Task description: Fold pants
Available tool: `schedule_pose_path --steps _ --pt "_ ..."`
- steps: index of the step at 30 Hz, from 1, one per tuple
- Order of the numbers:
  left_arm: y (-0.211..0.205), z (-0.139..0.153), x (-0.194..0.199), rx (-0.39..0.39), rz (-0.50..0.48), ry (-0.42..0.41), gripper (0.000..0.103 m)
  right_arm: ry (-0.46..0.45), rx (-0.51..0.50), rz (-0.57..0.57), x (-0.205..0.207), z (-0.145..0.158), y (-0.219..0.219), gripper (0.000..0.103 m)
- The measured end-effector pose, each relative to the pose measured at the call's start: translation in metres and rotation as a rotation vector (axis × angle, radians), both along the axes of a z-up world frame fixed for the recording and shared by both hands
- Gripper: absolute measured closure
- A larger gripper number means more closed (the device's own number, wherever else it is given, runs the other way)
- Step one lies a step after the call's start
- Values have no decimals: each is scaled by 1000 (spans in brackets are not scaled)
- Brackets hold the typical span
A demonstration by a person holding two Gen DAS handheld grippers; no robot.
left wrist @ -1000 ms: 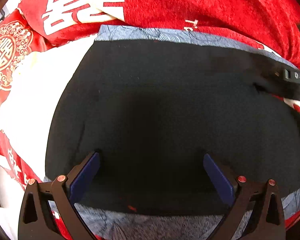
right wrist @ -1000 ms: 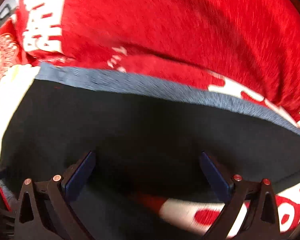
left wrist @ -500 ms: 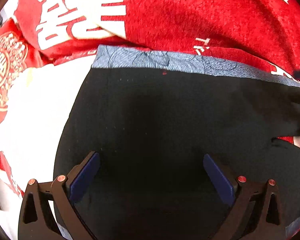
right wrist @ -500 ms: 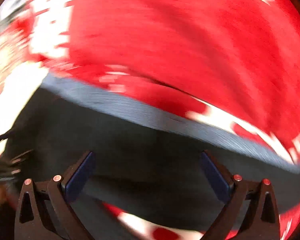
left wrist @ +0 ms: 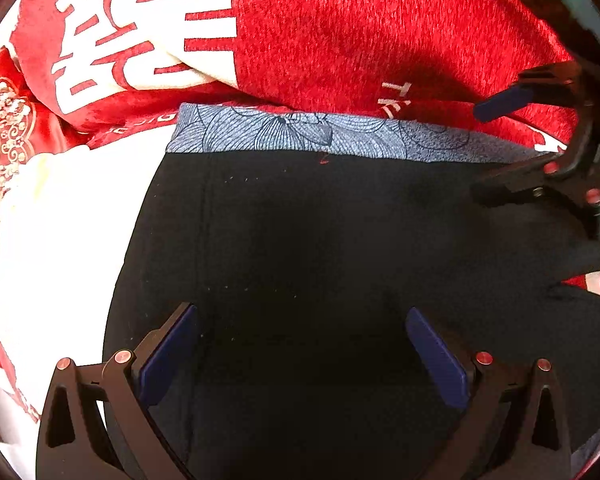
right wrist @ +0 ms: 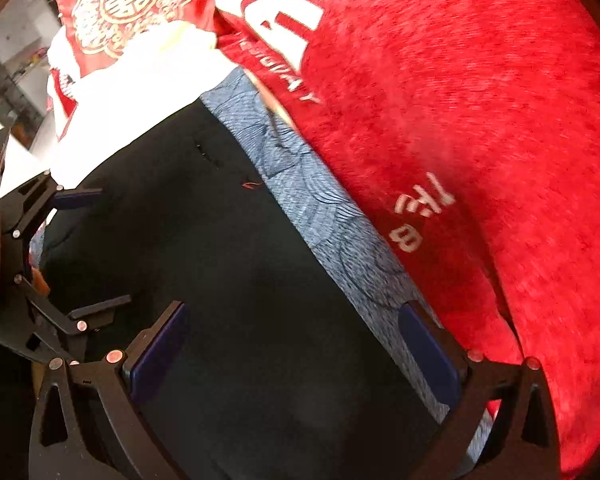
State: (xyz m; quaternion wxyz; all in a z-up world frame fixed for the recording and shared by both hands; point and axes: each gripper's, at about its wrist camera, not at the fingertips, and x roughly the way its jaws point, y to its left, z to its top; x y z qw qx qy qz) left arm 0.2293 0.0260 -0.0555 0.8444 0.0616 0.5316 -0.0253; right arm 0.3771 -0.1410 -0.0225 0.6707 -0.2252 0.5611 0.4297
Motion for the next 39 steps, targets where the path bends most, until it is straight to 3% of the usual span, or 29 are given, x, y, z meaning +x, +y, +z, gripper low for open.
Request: schedule_pose_path --steps 4,10,15,18,19,20,21,23,25,31,35,39 --pt "1 2 1 -29 -7 -7 0 -27 -10 40 12 -8 19 0" --pt "0 -7 7 -45 -11 5 0 19 6 -43 31 -10 18 0" --pt "9 -9 3 -78 21 18 0 101 6 -48 49 -40 31 0" --pt "12 -10 1 -81 22 24 0 226 -9 -93 61 -71 31 0" --pt "13 -10 0 -84 21 24 0 216 19 -90 62 -68 31 4" --pt "15 -9 0 -90 21 24 0 272 67 -85 64 -65 32 43" --pt "17 -8 1 -105 24 25 0 322 82 -95 64 -63 32 65" --pt "21 -4 2 -140 37 26 0 255 47 -66 54 -49 36 84" --pt "26 4 4 -193 54 22 0 173 20 -42 39 -27 41 89" --pt "50 37 21 -385 158 27 0 -158 -17 -51 -24 47 55 91" --pt "62 65 31 -518 278 -8 0 -294 -36 -72 -68 61 48 91" --pt "55 77 34 -561 364 -15 0 -363 -42 -96 -110 48 45 91"
